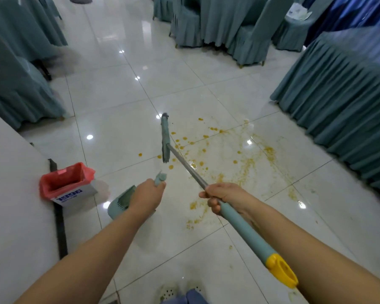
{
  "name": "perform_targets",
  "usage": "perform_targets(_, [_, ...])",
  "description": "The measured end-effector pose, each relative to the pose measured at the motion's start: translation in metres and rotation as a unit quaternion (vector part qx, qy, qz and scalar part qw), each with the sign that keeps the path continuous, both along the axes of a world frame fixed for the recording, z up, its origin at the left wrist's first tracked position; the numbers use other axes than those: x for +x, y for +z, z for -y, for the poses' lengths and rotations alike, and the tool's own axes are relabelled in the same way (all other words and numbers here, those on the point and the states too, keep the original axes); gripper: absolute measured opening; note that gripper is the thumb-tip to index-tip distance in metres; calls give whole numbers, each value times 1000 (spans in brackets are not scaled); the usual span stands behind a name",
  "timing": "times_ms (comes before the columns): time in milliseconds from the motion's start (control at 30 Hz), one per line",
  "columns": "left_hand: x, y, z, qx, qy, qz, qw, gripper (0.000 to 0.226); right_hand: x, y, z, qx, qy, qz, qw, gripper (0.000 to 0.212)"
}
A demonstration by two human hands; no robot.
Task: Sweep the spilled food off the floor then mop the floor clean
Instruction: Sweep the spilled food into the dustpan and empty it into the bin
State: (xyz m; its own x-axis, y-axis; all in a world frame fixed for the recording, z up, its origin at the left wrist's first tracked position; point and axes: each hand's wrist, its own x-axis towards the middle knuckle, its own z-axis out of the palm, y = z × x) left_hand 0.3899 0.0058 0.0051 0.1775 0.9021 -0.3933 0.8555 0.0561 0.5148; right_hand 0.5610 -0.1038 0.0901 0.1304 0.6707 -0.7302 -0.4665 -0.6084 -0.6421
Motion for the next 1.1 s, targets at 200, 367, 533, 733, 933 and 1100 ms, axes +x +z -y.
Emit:
perform_targets(200, [-39,-6,-3,-9,8,5,1000,39,47,-20,40,-131,-71,-70,986,16])
perform_targets(367, [-29,-14,13,-33,-19,37,999,38,67,-34,93,-176,-202,-156,951,18])
perform_targets(533, [-17,-26,29,-52,-36,46,997,36,63,-61,161,-239,-260,-106,930,25])
perform_targets(733, [13,-37,48,-61,-36,58,996,40,73,-102,210,-261,-311,-123,905,24])
perform_targets(933, [49,-41,90,-44,-56,48,996,39,86,-153,236,-241,-336,-210,886,22])
perform_targets(1100, [80,-44,134,-43,-36,55,997,37,106,-186,267,-191,-372,-292,860,14])
